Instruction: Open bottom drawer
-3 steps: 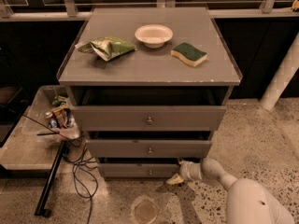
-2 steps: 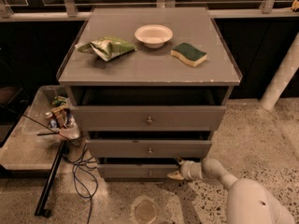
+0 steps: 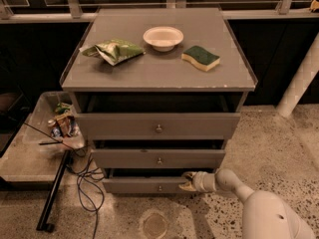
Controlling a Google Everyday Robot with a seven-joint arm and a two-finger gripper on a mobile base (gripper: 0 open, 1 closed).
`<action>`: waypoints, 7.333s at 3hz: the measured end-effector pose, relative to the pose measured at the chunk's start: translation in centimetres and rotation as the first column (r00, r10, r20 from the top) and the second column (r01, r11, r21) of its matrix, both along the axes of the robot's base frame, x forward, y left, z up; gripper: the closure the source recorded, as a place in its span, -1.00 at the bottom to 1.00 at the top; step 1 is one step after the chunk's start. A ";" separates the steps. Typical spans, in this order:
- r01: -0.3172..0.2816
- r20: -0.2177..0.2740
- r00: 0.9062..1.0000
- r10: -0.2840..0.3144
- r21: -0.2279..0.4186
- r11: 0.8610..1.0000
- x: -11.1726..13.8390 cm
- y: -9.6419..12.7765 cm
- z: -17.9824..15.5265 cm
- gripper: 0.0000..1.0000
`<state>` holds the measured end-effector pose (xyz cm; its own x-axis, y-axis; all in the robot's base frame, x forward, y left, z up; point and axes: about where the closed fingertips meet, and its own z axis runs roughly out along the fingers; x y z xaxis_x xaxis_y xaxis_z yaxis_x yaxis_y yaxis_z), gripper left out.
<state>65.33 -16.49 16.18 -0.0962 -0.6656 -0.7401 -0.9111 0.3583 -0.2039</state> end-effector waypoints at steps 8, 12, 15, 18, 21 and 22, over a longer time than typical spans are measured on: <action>0.000 0.000 1.000 0.000 0.000 1.000 0.1 -0.1 1.5 -0.75; 0.016 0.000 1.000 -0.016 0.041 0.999 -4.7 -3.7 1.4 0.68; 0.018 0.001 1.000 -0.018 0.042 0.999 -5.3 -4.0 1.7 0.18; 0.010 0.005 1.000 -0.011 0.054 0.998 -6.7 -4.4 1.5 1.00; -0.006 0.019 1.000 0.005 0.067 0.998 -10.0 -4.7 1.6 1.00; -0.006 0.019 1.000 0.005 0.067 0.998 -10.0 -4.7 1.6 0.65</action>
Offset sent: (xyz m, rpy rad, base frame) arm -0.1024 -0.0338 -0.0251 0.2028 0.0198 -0.0059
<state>55.33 -21.19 17.82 -0.0780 -0.6150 -0.7847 -0.9093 0.3666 -0.1970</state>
